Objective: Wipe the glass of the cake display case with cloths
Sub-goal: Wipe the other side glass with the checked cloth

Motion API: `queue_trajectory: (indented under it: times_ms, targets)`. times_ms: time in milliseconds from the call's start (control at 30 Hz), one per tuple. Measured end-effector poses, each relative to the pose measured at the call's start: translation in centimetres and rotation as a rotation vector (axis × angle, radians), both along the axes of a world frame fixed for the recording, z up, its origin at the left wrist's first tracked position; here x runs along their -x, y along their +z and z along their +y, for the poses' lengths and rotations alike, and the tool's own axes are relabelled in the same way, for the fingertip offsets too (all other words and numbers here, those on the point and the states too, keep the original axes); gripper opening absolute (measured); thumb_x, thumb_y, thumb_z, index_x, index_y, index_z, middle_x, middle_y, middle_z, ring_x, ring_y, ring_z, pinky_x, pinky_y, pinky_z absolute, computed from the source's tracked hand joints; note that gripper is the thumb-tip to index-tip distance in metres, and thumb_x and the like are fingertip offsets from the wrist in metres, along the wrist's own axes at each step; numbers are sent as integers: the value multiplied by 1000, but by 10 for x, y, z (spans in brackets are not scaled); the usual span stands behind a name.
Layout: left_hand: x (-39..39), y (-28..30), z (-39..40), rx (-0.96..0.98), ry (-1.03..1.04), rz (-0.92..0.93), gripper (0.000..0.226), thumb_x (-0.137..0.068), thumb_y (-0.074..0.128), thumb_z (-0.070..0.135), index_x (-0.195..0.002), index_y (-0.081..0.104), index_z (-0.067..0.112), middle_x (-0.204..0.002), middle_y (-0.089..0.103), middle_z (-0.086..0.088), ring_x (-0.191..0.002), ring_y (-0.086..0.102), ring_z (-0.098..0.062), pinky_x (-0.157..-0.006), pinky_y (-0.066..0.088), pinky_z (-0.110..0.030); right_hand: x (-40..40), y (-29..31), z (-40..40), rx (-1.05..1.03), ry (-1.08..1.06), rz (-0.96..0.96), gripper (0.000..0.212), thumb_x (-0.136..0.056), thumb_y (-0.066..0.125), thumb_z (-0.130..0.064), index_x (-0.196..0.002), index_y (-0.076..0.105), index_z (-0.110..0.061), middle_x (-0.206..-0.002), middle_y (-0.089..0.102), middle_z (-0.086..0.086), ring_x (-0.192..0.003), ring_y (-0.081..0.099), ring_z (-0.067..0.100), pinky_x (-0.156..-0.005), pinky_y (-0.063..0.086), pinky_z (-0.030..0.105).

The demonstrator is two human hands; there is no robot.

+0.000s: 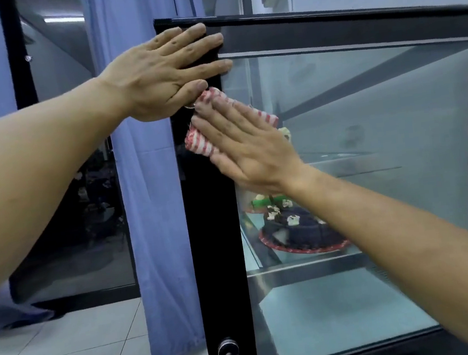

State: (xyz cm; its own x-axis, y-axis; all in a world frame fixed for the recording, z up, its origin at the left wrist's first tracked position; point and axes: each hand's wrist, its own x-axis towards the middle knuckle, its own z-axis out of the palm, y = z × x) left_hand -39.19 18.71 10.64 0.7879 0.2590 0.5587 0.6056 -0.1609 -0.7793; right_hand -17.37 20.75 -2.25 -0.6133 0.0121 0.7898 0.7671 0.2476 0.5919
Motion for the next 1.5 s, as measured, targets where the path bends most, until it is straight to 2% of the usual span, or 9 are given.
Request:
queue_trajectory:
  times_ms: [233, 367, 533, 633, 767, 867, 1067, 1300, 1500]
  targets:
    - [-29, -35, 4, -2, -103, -262, 57, -106, 31, 45, -161, 32, 30, -173, 15, 0, -161, 4, -26, -130, 1, -47, -3, -217, -2, 118, 24, -303, 60, -106, 44, -41, -161, 33, -21, -170, 24, -2, -158, 17, 17, -131, 6, 38]
    - [-31, -38, 6, -5, -94, -270, 59, -109, 25, 46, -165, 20, 29, -174, 10, -2, -161, 1, -27, -130, 1, -47, -10, -146, 0, 71, 2, -389, 58, -106, 46, -37, -161, 34, -21, -169, 28, 0, -158, 20, 20, -130, 11, 39]
    - [-30, -39, 7, -19, -92, -298, 59, -111, 18, 42, -167, 13, 25, -174, 6, -4, -161, 0, -26, -131, 0, -45, -39, 36, 4, -31, -15, 328, 57, -110, 35, -34, -161, 29, -10, -168, 26, 14, -157, 21, 31, -128, 10, 42]
    - [-31, -37, 6, -1, -84, -294, 58, -111, 17, 42, -167, 13, 25, -174, 6, -3, -161, -1, -25, -131, -1, -45, -20, 4, 5, -21, 29, 331, 60, -110, 36, -31, -162, 24, -5, -169, 19, 17, -158, 15, 34, -130, 11, 47]
    - [-33, -39, 2, 27, -65, -320, 58, -111, 14, 43, -167, 10, 25, -174, 2, -2, -161, -5, -24, -130, -2, -45, 16, -147, -1, 98, 52, -255, 61, -107, 40, -33, -163, 26, -14, -171, 18, 6, -159, 11, 25, -130, 11, 44]
    - [-35, -40, -1, 45, -51, -331, 58, -112, 15, 43, -167, 8, 26, -174, 0, -1, -161, -6, -23, -130, -3, -45, 11, -124, 5, 89, 23, -465, 58, -108, 36, -34, -163, 27, -19, -171, 20, 2, -159, 13, 21, -130, 8, 41]
    - [-43, -48, 1, 60, -87, -431, 58, -111, 18, 44, -166, 15, 26, -174, 5, 0, -161, -3, -24, -130, -2, -45, -34, 7, -1, -12, 0, 412, 58, -109, 38, -31, -161, 29, -6, -168, 26, 16, -156, 22, 32, -128, 14, 47]
    - [-72, -75, 12, 31, -96, -634, 64, -109, 20, 45, -167, 7, 20, -175, -1, -3, -161, -6, -29, -130, -4, -47, -17, -244, -17, 129, -107, -405, 66, -103, 47, -43, -162, 29, -20, -171, 19, 1, -159, 11, 22, -129, -7, 42]
    - [-80, -87, 22, -11, -138, -749, 64, -110, 21, 43, -167, 6, 18, -175, 2, 0, -161, -4, -27, -130, -5, -48, -55, -84, 6, 66, 12, 65, 56, -108, 39, -33, -160, 33, -13, -167, 29, 11, -157, 14, 23, -130, 12, 45]
